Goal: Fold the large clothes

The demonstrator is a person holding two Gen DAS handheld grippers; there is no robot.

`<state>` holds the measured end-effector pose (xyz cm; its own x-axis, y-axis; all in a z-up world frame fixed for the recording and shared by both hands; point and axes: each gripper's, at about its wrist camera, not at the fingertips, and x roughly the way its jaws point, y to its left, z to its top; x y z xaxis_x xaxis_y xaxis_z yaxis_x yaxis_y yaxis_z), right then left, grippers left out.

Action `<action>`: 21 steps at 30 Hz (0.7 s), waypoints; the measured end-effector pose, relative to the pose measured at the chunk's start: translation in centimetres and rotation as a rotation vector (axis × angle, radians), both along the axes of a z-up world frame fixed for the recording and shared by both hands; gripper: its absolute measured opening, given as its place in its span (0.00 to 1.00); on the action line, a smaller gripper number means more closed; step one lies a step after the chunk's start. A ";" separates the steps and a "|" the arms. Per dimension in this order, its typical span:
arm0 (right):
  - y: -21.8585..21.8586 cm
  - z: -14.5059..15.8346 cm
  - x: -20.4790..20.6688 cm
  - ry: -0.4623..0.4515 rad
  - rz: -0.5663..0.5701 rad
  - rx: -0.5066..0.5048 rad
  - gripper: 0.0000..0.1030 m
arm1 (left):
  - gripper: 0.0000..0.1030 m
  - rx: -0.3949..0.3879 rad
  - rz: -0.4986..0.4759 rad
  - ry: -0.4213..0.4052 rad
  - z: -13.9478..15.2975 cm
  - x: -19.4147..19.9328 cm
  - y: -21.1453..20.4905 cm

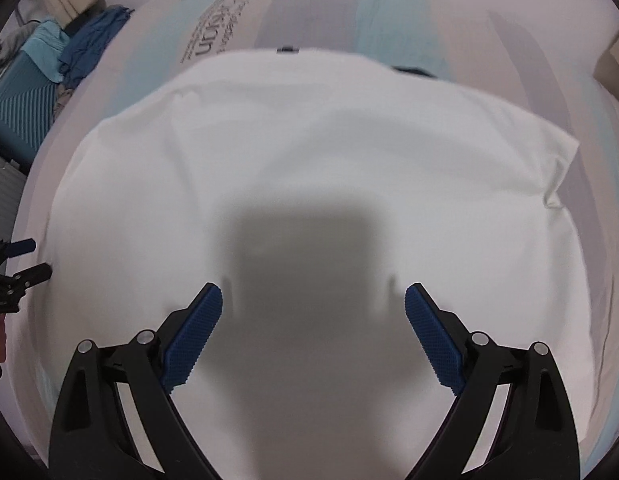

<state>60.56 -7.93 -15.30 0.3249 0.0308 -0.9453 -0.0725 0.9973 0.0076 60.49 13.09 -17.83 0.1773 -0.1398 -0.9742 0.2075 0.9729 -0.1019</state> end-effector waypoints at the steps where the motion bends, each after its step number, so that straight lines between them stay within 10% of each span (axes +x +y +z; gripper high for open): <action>1: 0.1 -0.3 -0.1 0.005 0.002 -0.003 0.86 | 0.94 -0.010 0.001 0.003 -0.2 0.1 0.2; 21: -0.8 -4.0 -0.2 0.043 0.009 0.012 0.87 | 0.84 -0.374 -0.062 0.145 -4.0 1.6 -1.7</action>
<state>60.38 -8.71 -19.32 0.2837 0.0444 -0.9579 -0.0804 0.9965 0.0224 62.08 11.40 -21.83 0.0221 -0.4956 -0.8683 0.2225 0.8491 -0.4790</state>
